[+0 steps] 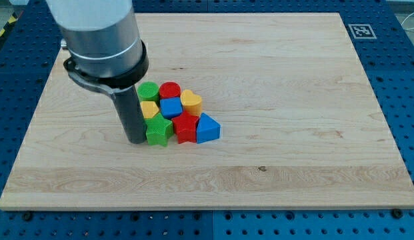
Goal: Move green star along with group of blocks slightly up
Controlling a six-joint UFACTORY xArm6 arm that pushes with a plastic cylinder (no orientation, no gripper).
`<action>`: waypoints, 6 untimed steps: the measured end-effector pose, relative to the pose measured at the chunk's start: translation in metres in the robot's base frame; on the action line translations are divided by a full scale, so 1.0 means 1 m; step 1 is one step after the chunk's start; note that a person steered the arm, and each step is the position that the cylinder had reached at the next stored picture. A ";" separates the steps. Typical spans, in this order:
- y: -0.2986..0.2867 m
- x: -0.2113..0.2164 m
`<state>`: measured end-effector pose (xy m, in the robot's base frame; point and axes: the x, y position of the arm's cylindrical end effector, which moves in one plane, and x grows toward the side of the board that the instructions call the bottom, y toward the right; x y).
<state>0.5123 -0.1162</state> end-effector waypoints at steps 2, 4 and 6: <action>0.000 -0.004; -0.017 0.013; -0.021 0.034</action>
<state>0.5461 -0.1369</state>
